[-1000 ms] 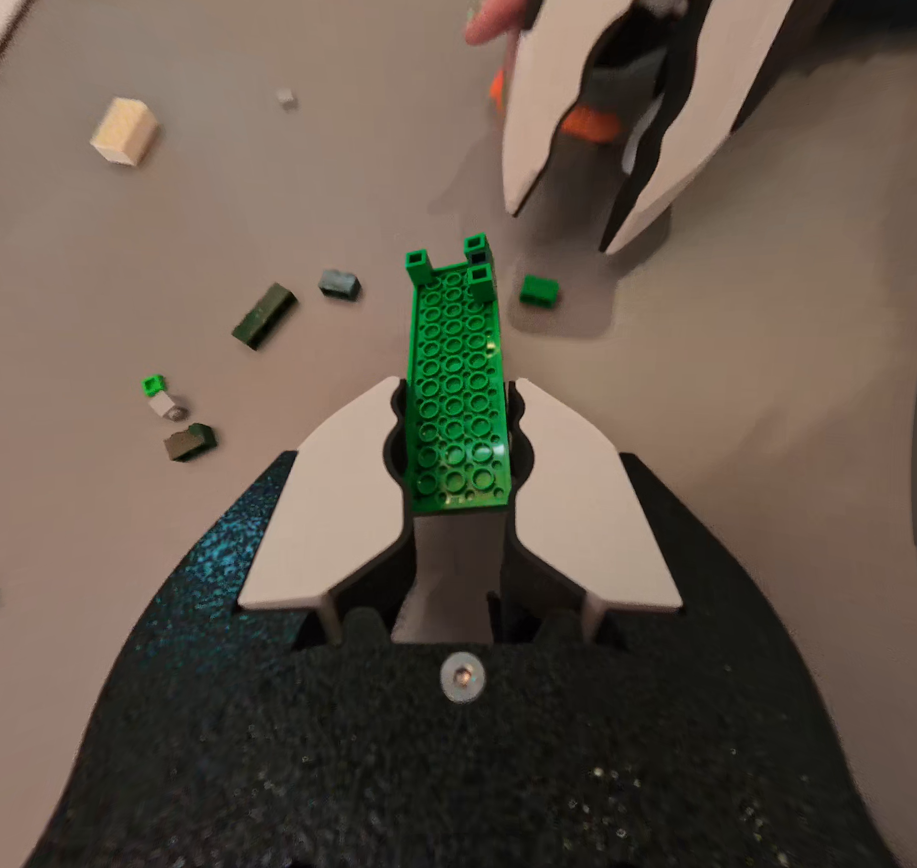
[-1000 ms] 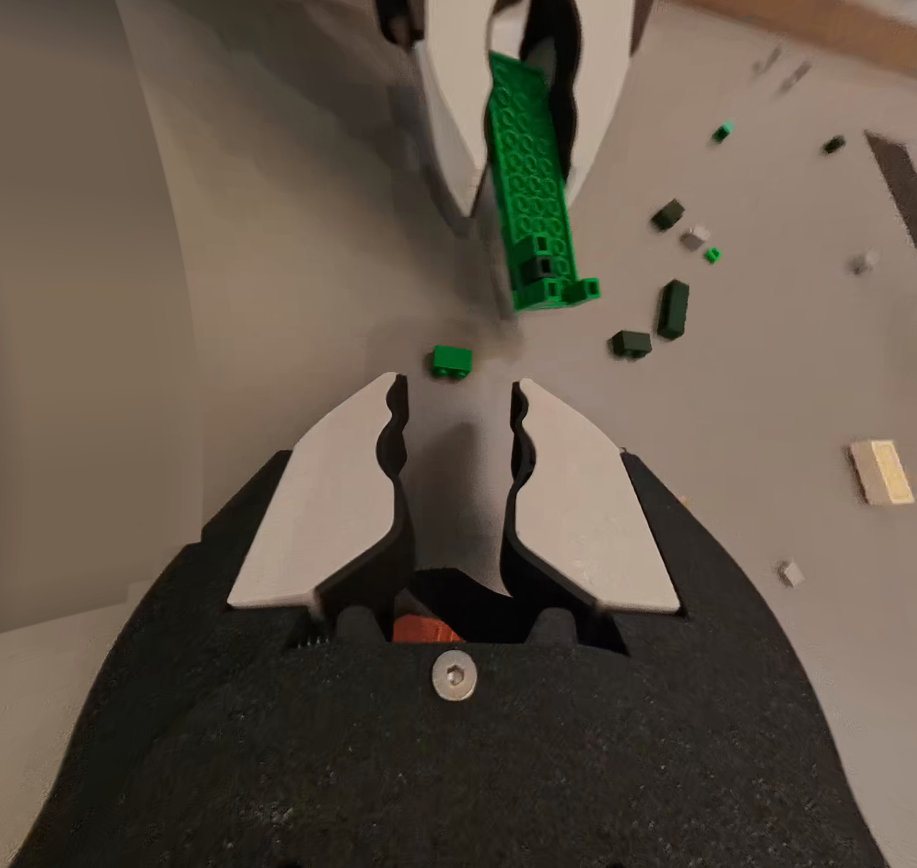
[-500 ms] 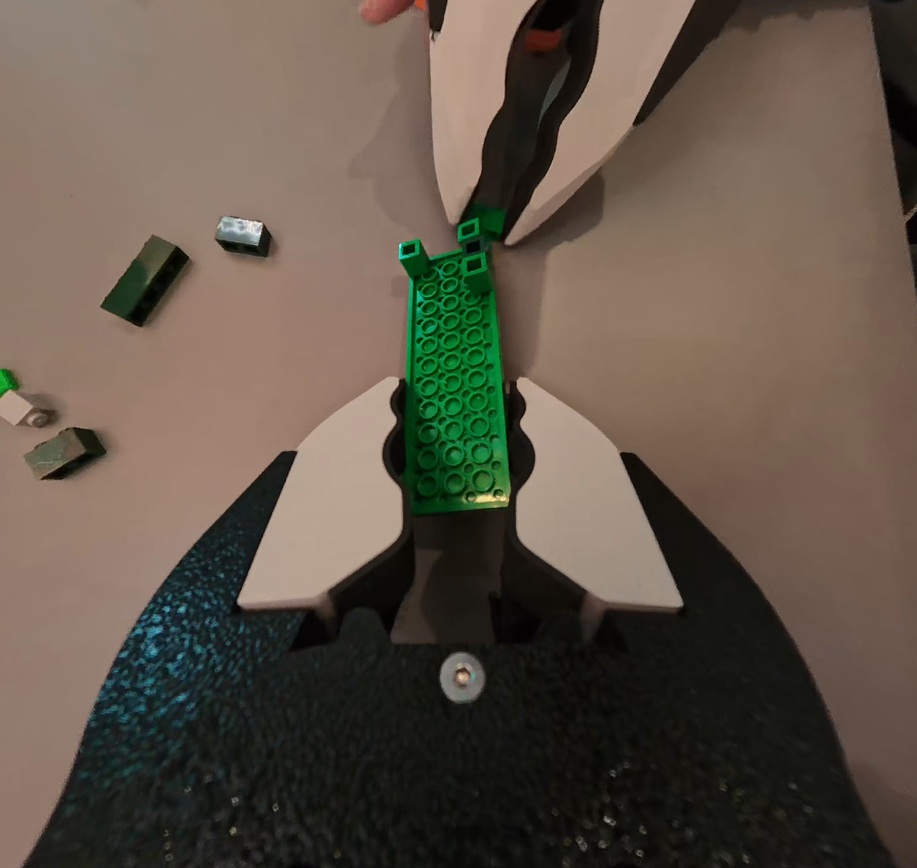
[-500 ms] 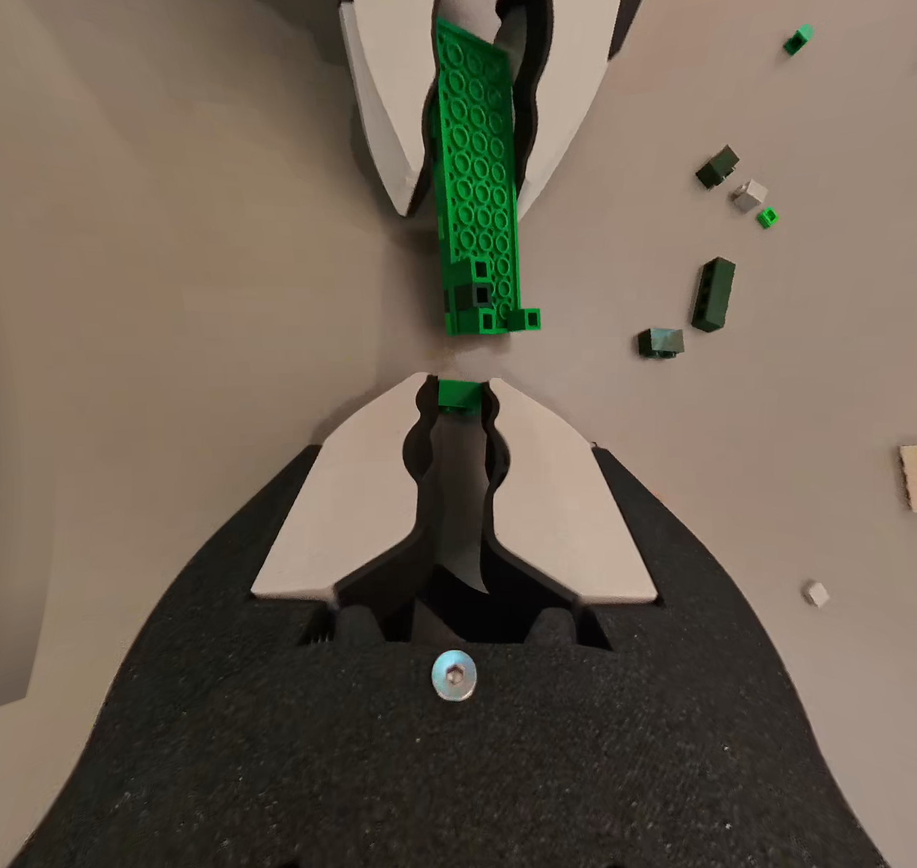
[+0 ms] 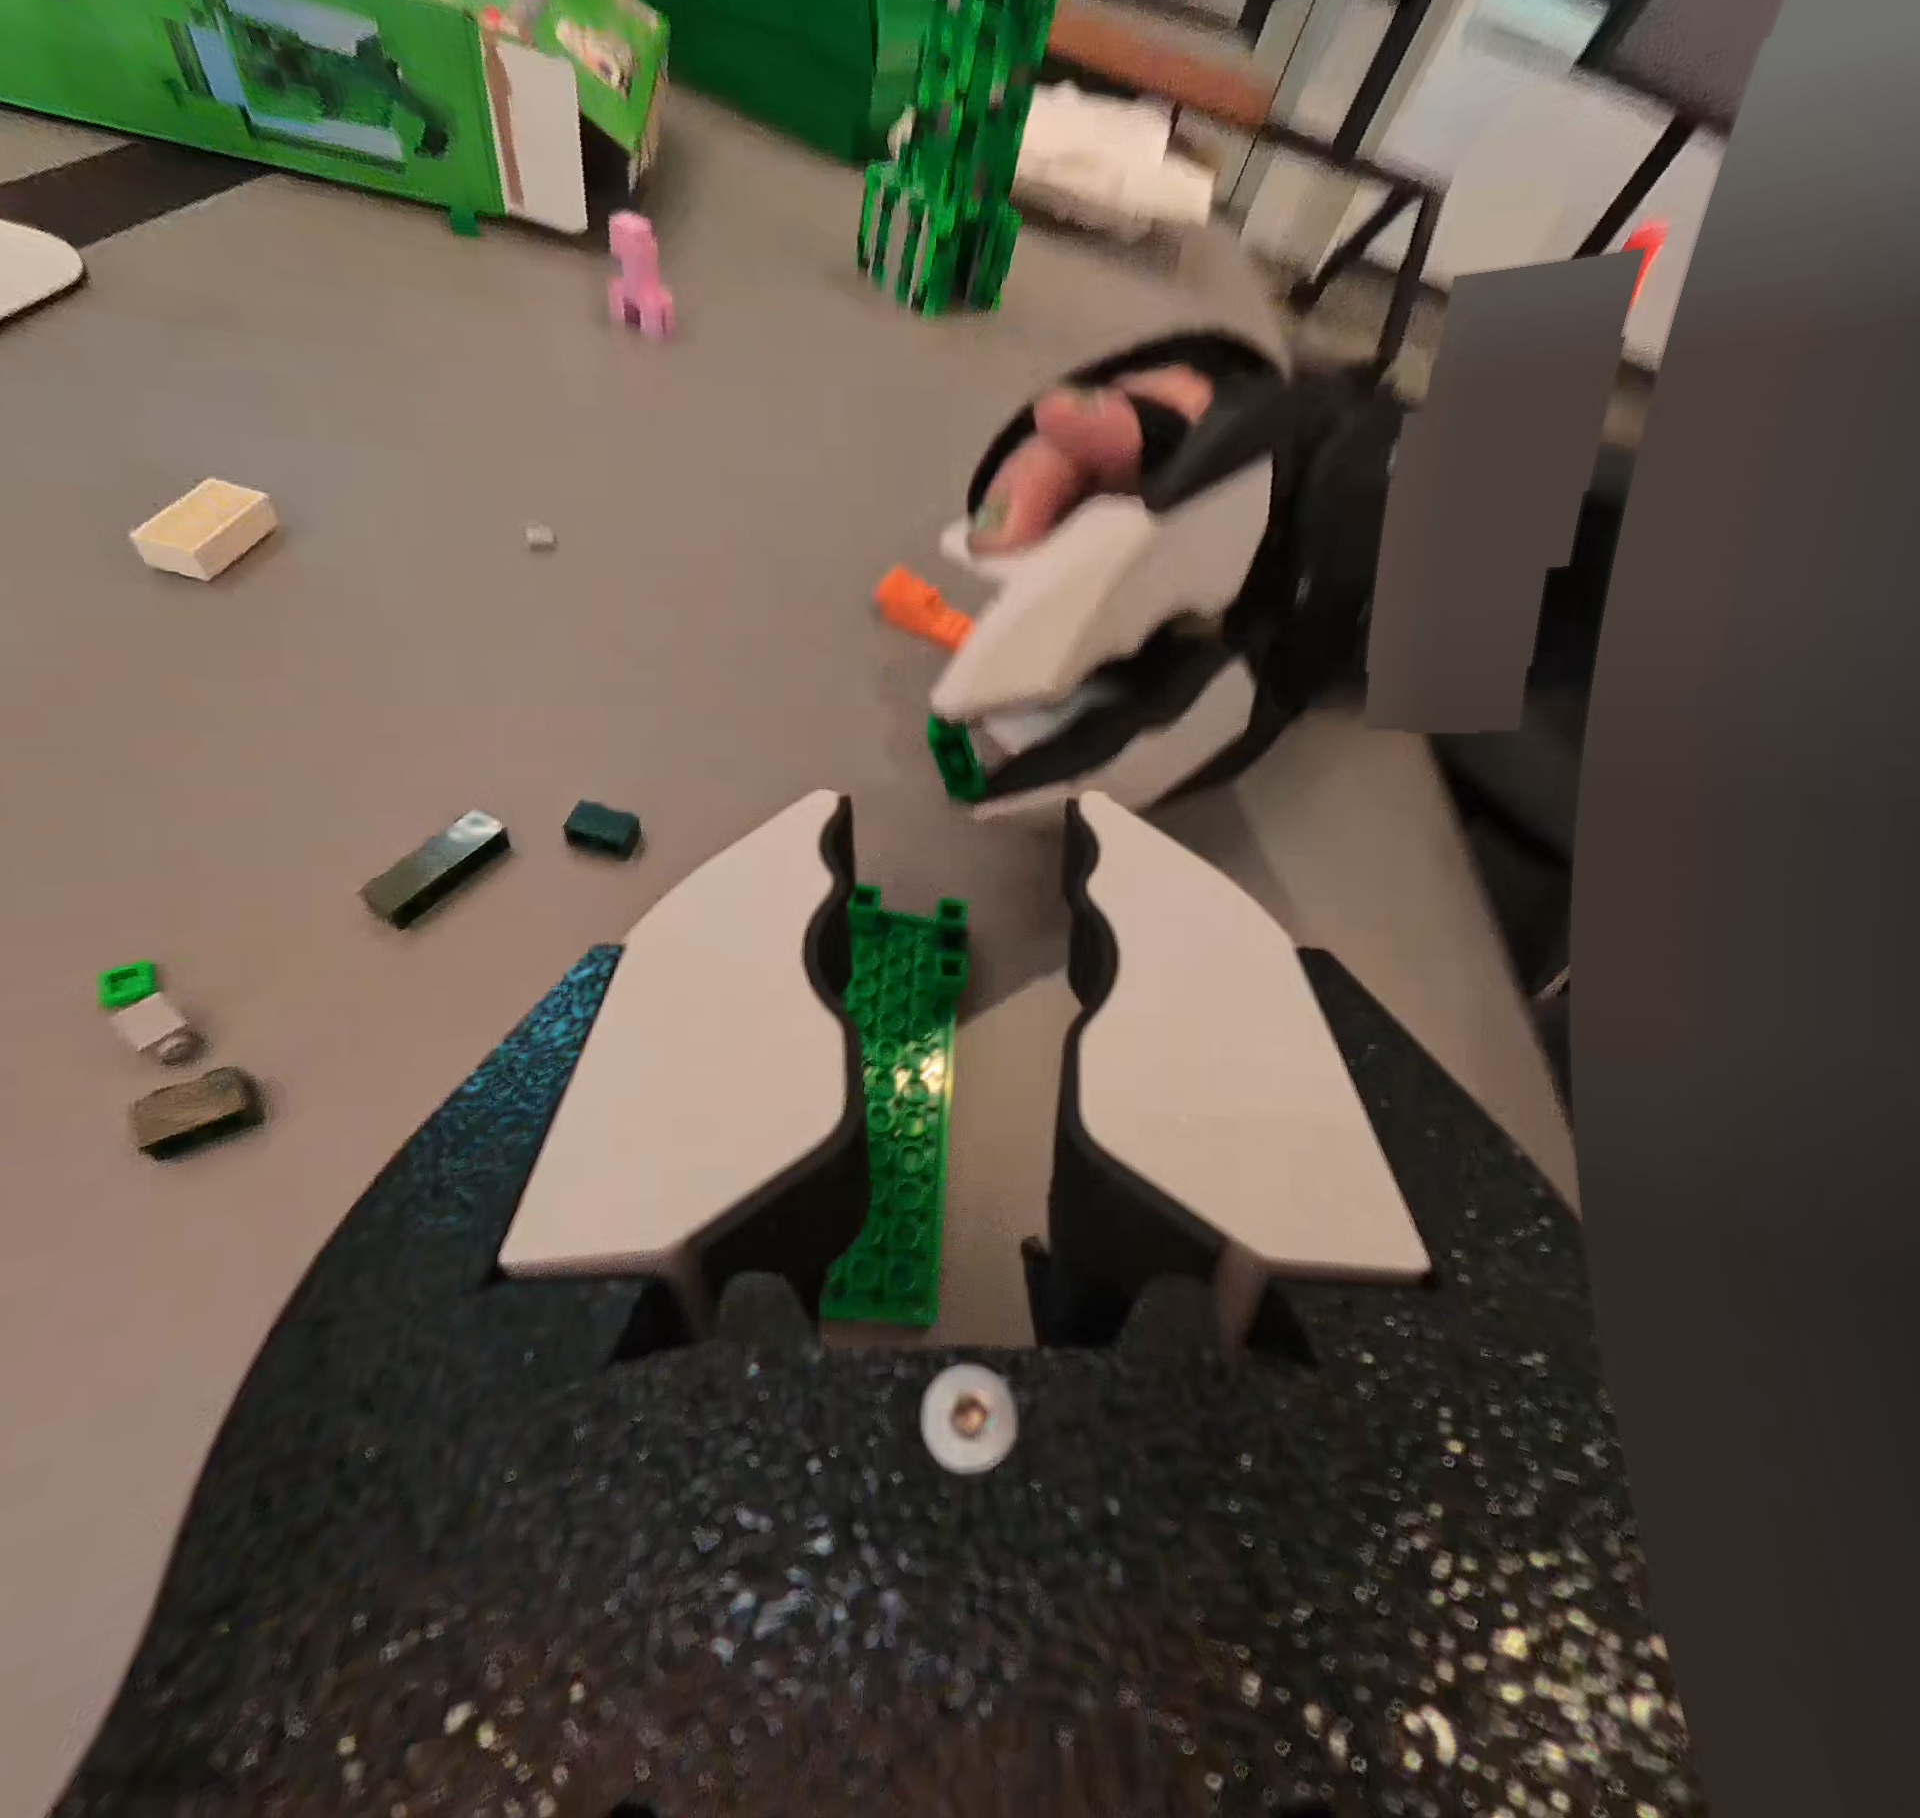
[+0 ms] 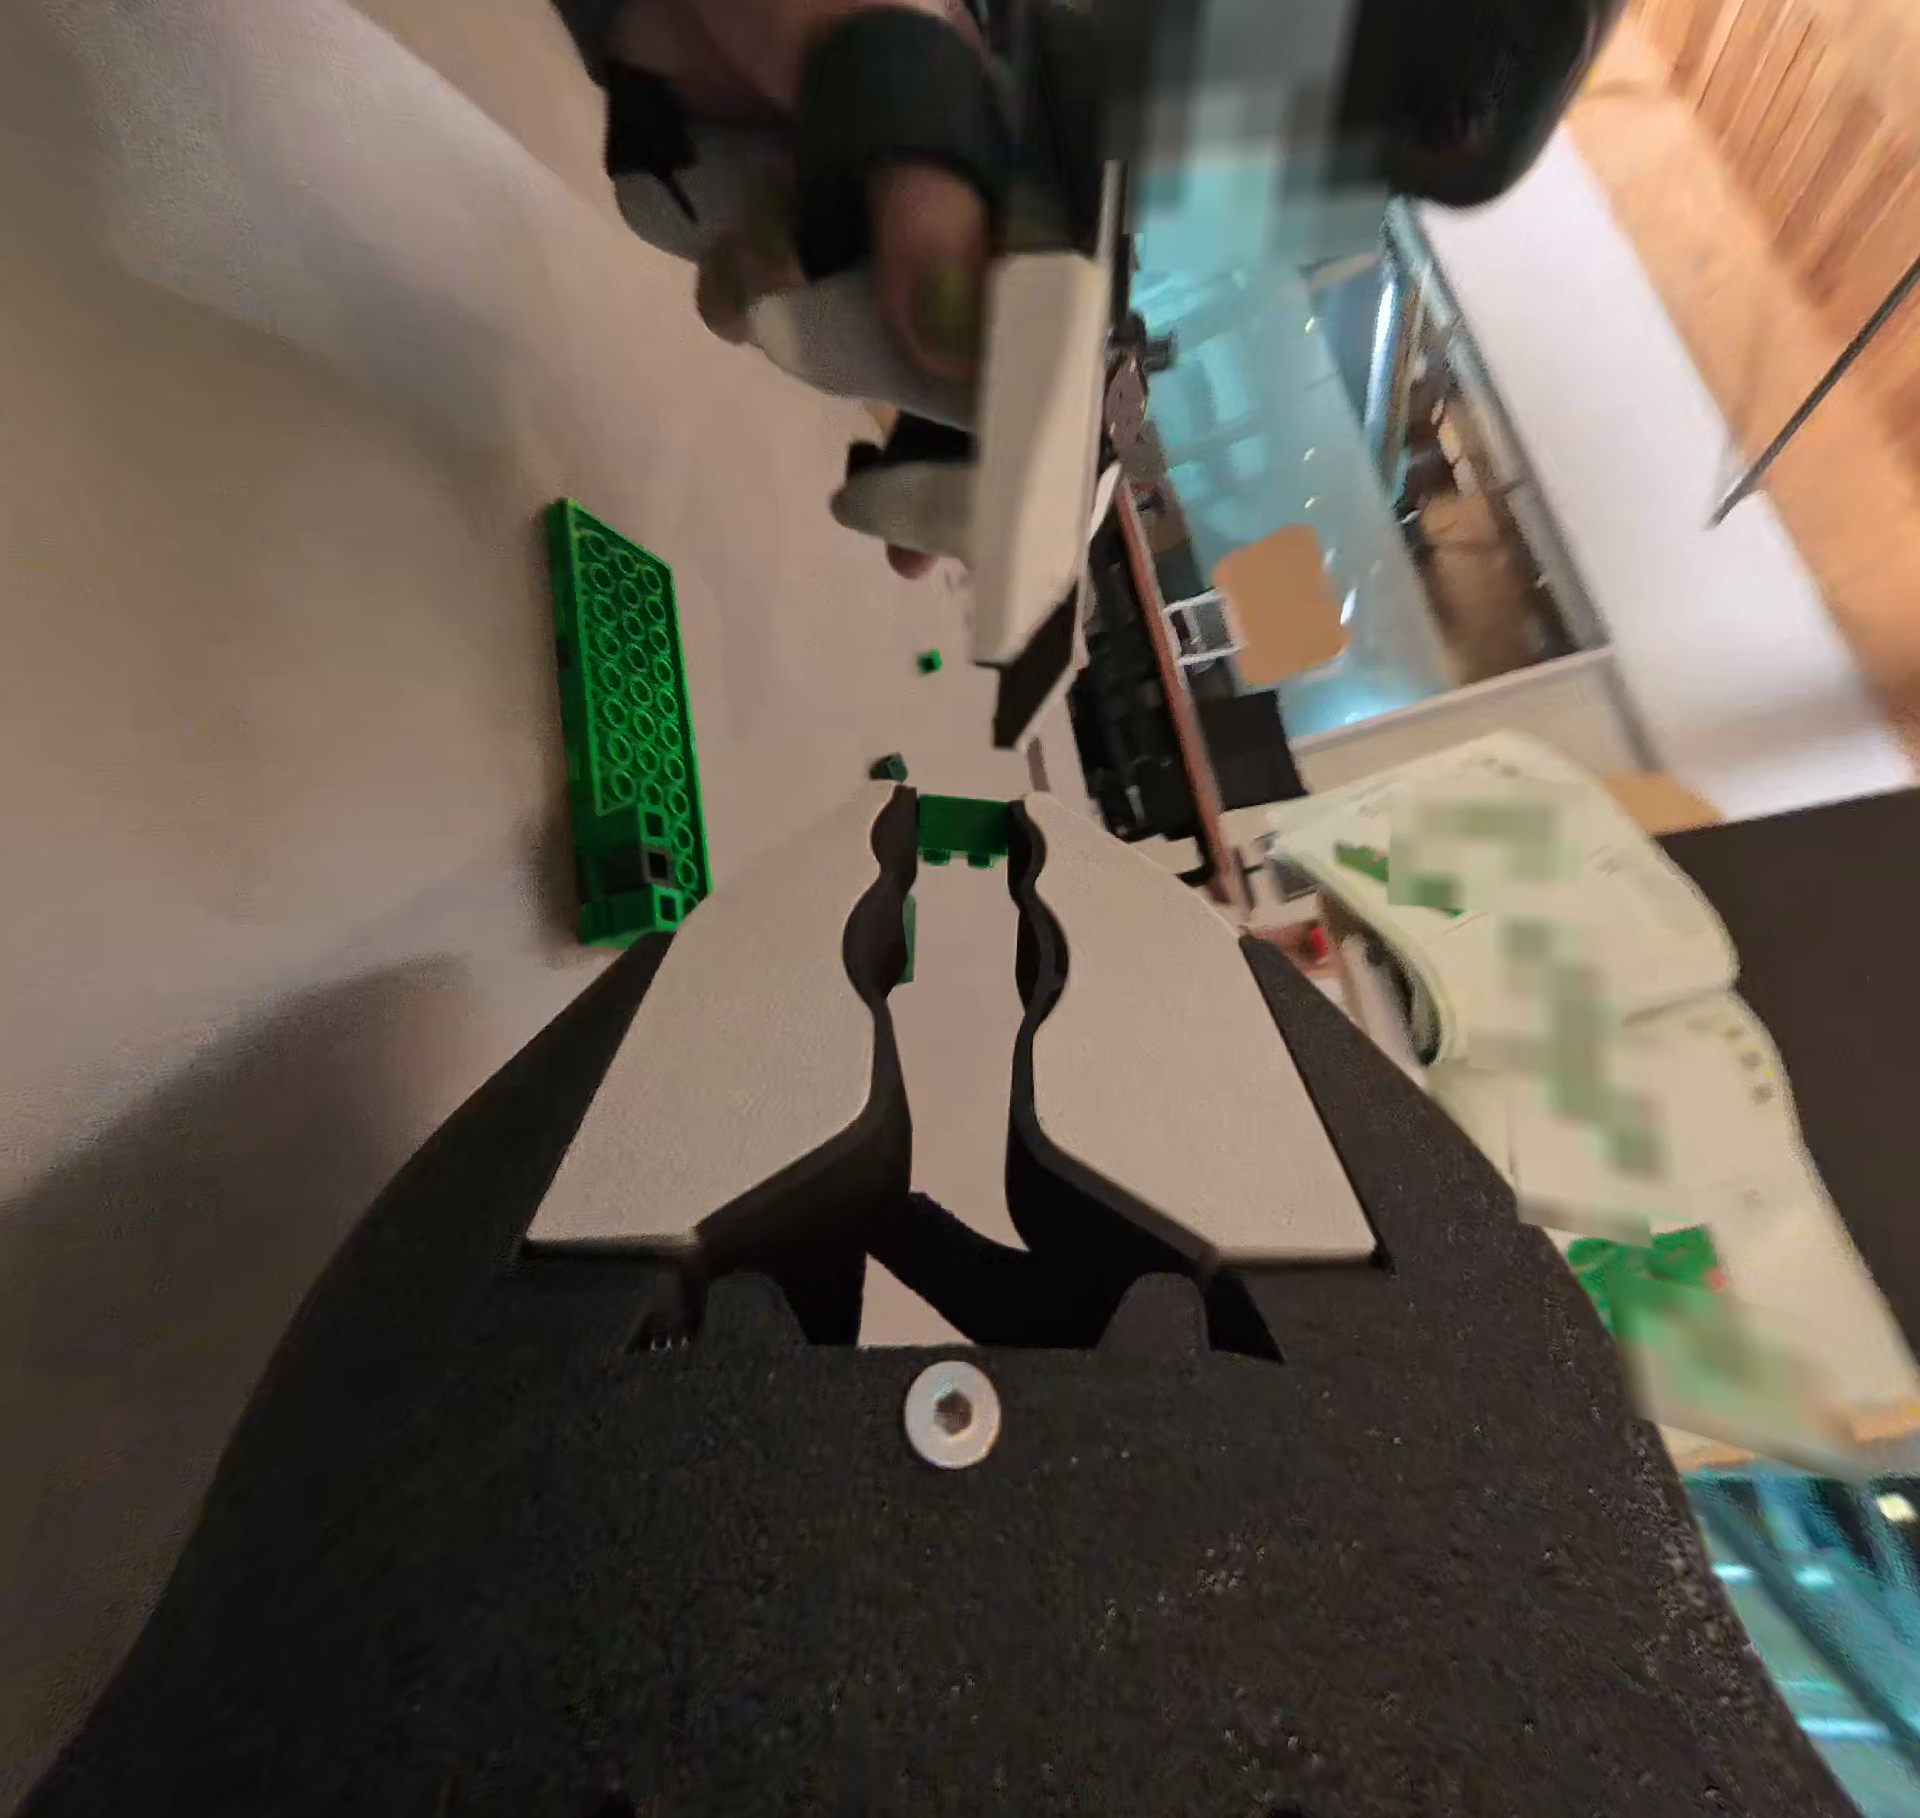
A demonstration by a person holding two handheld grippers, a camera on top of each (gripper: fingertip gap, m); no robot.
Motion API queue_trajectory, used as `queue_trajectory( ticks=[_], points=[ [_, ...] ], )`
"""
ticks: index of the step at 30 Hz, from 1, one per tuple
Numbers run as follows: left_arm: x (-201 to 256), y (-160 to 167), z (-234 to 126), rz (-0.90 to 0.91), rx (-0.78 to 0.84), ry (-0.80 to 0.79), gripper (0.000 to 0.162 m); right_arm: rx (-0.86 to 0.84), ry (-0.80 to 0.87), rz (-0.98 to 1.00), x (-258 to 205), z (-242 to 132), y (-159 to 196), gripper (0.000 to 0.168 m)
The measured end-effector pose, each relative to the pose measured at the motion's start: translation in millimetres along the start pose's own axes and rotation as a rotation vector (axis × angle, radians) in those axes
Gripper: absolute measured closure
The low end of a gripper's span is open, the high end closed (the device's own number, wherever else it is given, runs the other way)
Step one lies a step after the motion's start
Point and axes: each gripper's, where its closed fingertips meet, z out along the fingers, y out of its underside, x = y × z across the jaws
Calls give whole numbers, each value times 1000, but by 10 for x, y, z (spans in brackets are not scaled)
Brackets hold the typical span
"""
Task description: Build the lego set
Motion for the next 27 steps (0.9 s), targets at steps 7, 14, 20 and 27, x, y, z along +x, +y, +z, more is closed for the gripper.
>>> queue_trajectory(
  ticks=[7, 14, 20, 27],
  points=[
    [22, 193, 134, -39, -98, 36, 135, 36, 37, -68, -59, 25, -75, 152],
    [33, 157, 163, -36, -57, 55, 137, 41, 58, -93, -33, 5, -51, 152],
    [88, 137, 172, -54, -32, 108, 150, 58, 46, -124, -88, 5, -82, 153],
    [115, 190, 119, 104, -166, 33, 155, 158, -28, 55, -81, -60, -106, 145]
  ],
)
